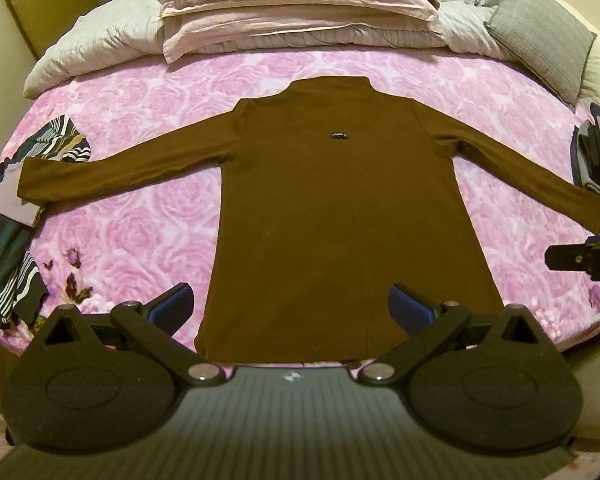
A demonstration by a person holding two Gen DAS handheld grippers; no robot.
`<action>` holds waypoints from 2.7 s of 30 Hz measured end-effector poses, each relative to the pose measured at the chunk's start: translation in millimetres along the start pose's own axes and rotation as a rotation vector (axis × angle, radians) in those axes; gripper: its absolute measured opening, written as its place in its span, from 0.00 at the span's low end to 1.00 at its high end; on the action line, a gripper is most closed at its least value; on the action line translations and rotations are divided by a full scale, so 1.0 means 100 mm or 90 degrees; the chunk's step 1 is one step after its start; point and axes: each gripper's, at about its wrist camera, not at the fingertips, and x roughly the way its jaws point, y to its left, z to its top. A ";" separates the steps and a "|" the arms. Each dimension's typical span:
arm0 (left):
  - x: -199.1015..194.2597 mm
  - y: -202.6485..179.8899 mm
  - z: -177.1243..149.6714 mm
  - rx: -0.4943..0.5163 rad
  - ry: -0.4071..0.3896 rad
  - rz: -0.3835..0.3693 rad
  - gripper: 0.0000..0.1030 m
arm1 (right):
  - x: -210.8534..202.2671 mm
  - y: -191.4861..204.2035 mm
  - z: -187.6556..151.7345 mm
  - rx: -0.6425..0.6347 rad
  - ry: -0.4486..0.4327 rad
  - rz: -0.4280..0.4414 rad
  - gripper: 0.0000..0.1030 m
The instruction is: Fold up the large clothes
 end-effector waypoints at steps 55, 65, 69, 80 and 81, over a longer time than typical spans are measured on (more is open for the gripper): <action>1.80 6.22 0.60 -0.056 0.015 0.102 0.99 | 3.58 6.78 1.03 -0.556 -0.151 0.268 0.01; 1.67 5.14 1.02 0.026 -0.019 0.001 0.99 | 2.54 5.06 1.85 -0.255 -0.246 0.212 0.01; 1.75 4.35 1.32 0.102 -0.038 -0.057 0.99 | 2.02 3.63 2.21 -0.120 -0.316 0.138 0.00; 1.90 1.98 1.58 0.222 -0.022 -0.122 0.99 | 2.16 0.37 1.54 0.249 -0.258 0.020 0.00; 1.93 1.83 1.55 0.224 -0.009 -0.120 0.99 | 2.22 0.25 1.50 0.250 -0.249 0.034 0.00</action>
